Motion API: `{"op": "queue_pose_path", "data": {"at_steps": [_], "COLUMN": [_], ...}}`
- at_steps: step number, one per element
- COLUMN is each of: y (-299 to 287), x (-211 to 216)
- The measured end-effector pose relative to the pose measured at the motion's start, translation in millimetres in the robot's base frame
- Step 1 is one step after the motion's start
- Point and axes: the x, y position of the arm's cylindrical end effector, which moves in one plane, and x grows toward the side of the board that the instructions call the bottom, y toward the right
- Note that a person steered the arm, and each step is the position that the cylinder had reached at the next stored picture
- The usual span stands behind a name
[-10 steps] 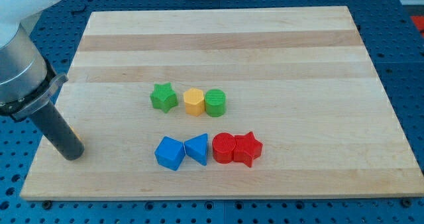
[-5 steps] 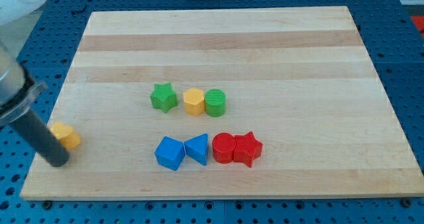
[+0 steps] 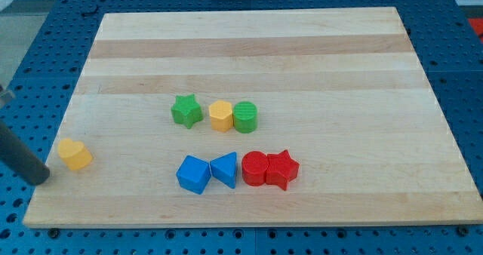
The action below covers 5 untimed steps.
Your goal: Push the yellow heart up and right a bit
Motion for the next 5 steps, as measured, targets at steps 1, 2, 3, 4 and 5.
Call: {"op": "queue_pose_path", "data": {"at_steps": [1,2,3,4,5], "y": [24.5,53.0,46.6,6.9,12.3], "x": [-28.9,-41.8,-37.4,-18.8,-9.8]}}
